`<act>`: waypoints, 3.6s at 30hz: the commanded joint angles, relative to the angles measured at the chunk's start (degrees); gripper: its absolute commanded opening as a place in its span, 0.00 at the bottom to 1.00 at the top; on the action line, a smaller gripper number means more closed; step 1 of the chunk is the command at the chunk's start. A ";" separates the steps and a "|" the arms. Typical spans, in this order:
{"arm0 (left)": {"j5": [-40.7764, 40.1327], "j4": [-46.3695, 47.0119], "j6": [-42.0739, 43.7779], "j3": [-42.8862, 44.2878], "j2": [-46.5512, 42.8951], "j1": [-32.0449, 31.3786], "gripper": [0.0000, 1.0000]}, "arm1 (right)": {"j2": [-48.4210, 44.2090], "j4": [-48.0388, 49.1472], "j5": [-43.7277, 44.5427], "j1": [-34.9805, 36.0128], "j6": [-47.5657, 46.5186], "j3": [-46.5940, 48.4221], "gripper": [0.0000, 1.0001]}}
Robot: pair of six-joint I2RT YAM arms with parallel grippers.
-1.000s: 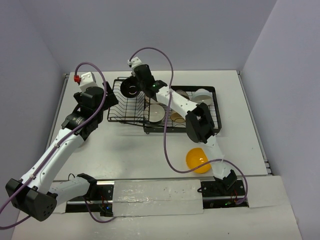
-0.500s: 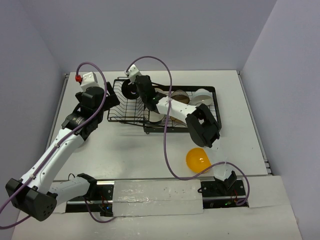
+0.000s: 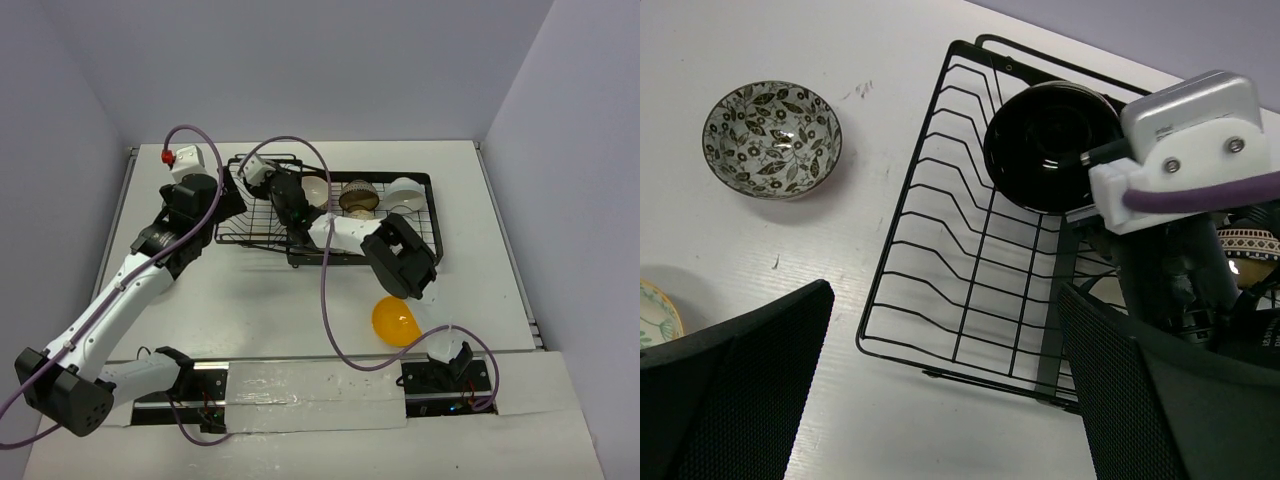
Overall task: Load the bowls into the dish rack
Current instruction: Pick up the bowl from the dish rack, then place the bowl in the dish rack.
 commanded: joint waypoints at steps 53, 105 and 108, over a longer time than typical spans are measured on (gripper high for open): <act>-3.64 -1.33 -0.83 0.92 4.96 -3.23 0.92 | 4.38 47.51 -15.77 -4.82 -20.30 -15.87 0.00; 2.86 -0.37 -1.98 1.97 4.70 0.11 0.93 | -8.00 34.41 -8.39 -3.50 -11.51 -17.55 0.57; 4.61 0.33 -2.85 1.53 3.65 2.29 0.92 | -12.31 25.03 -8.38 -3.24 -8.70 -15.88 0.58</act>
